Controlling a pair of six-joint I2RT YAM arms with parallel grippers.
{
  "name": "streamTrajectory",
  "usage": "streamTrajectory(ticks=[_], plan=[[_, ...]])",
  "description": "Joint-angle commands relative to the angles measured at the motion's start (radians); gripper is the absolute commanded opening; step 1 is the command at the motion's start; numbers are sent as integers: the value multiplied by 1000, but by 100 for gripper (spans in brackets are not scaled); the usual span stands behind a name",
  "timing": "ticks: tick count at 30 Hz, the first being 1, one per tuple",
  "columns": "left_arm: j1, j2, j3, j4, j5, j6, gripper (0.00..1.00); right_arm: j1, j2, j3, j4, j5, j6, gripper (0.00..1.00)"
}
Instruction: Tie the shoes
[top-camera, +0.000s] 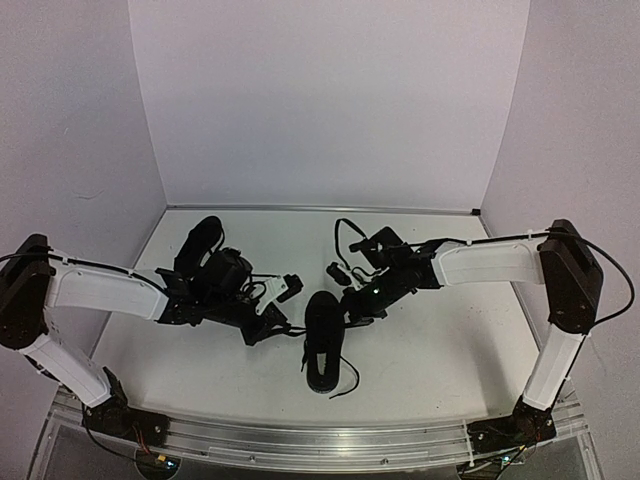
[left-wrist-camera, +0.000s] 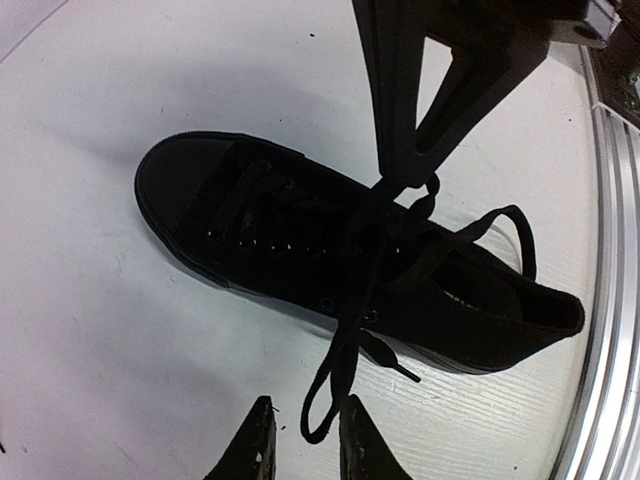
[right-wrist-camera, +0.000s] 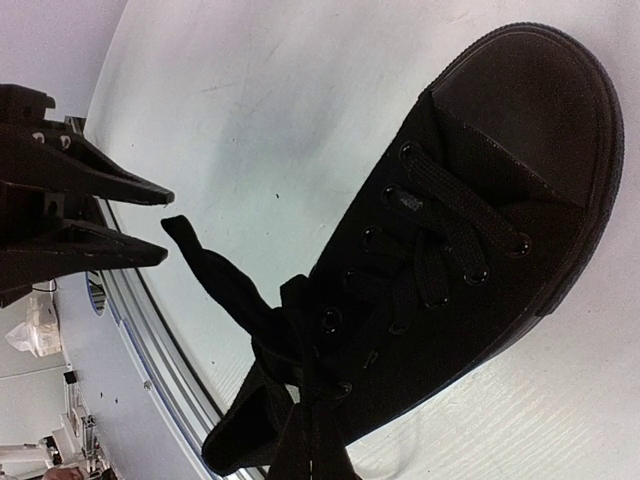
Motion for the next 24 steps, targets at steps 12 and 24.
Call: streamTrajectory(ticks=[12,24], plan=[[-43,-49,84,-53,72,233,38,3,-59,-29,22,41,1,0],[-168,126,295,-231,-42,511,22,2,-62,-37,34,37,13,0]])
